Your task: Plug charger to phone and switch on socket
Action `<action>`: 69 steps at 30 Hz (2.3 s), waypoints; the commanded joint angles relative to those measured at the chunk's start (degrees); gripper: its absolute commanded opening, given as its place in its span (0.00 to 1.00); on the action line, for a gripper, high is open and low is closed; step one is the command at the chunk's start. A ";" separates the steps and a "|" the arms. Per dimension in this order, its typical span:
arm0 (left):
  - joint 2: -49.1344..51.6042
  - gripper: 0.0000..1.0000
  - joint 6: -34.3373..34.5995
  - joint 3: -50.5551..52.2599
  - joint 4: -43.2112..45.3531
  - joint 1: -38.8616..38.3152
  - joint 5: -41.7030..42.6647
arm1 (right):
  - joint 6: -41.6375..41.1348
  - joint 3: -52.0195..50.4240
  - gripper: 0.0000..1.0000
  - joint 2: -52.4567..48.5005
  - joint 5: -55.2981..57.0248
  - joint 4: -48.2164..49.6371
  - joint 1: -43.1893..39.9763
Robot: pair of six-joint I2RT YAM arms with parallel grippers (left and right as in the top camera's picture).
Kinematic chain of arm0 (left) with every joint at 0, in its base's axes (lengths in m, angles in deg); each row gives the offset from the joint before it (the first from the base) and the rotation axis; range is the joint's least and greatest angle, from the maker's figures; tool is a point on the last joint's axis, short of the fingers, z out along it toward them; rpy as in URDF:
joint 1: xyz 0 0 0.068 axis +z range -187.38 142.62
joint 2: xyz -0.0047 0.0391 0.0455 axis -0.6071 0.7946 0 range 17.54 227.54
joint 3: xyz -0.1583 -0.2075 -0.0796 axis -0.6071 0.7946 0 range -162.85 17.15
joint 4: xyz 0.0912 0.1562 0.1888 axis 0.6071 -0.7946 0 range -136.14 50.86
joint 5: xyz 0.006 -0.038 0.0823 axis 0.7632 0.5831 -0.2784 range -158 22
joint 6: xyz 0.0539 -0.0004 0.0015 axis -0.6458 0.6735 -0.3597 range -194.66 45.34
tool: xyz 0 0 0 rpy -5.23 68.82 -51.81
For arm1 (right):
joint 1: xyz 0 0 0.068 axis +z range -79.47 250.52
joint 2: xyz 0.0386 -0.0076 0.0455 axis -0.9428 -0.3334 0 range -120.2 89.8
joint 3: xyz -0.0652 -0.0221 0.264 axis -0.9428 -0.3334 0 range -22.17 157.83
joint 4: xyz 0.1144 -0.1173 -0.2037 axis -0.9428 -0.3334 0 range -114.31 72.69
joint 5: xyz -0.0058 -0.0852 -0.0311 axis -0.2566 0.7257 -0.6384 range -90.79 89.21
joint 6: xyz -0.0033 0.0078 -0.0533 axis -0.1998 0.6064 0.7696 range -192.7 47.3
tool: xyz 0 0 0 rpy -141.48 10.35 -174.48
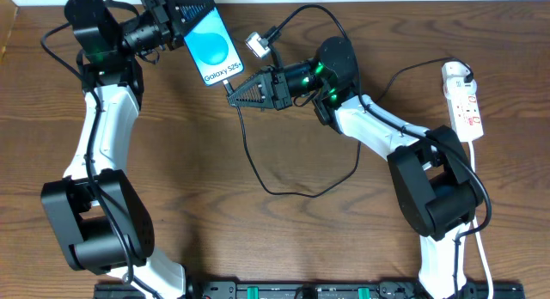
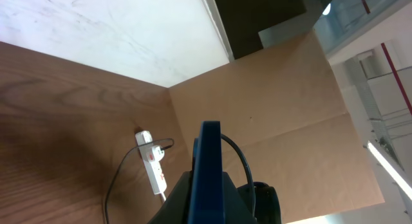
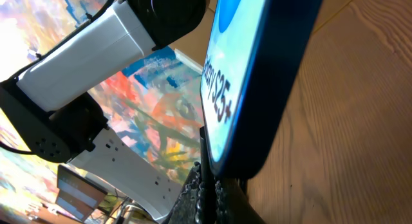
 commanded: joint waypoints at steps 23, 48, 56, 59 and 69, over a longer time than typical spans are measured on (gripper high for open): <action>-1.46 0.07 0.02 -0.72 0.46 0.13 1.44 | 0.98 0.22 0.01 -0.39 4.09 -1.51 -1.07; -1.46 0.07 -6.64 -0.72 0.46 -1.86 5.95 | -0.63 0.22 0.01 -0.39 8.50 -1.49 -1.01; -1.46 0.07 -6.64 -0.72 0.44 -1.97 7.43 | -0.61 0.22 0.01 -0.39 9.11 -1.44 -1.01; -1.46 0.07 -6.64 -0.72 0.46 -1.95 7.41 | -0.63 0.22 0.02 -0.39 9.11 -1.46 -1.03; -1.46 0.07 -8.59 -0.72 0.46 -0.28 7.41 | -0.11 0.22 0.99 -0.39 6.32 0.50 -1.40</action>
